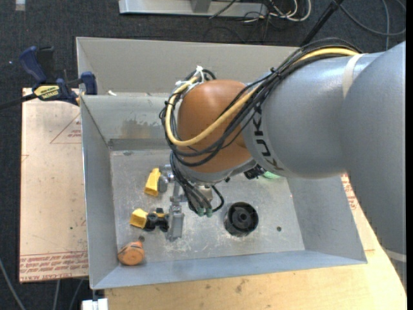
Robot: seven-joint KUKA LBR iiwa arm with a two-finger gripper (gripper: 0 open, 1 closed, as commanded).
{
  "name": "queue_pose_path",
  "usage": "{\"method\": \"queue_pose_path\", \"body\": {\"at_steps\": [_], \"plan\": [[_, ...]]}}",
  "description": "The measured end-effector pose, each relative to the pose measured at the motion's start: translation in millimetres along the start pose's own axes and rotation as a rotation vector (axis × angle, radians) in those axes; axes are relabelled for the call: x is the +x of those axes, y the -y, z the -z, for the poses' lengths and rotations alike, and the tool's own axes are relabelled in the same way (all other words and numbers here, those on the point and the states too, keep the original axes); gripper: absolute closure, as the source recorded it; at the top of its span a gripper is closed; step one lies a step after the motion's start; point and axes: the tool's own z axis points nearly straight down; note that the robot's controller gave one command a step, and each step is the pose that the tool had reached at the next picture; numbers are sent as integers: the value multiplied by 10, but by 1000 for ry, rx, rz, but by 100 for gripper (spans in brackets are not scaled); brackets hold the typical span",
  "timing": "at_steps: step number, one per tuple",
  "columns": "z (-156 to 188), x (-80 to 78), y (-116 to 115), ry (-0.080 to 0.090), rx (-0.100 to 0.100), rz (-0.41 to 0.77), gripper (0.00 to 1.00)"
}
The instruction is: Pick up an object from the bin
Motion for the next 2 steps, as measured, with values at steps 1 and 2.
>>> {"method": "queue_pose_path", "body": {"at_steps": [1, 2], "plan": [[44, -15, 10, 7, -2, -4, 0], [-319, -114, -56, 14, -3, 61, 0]]}}
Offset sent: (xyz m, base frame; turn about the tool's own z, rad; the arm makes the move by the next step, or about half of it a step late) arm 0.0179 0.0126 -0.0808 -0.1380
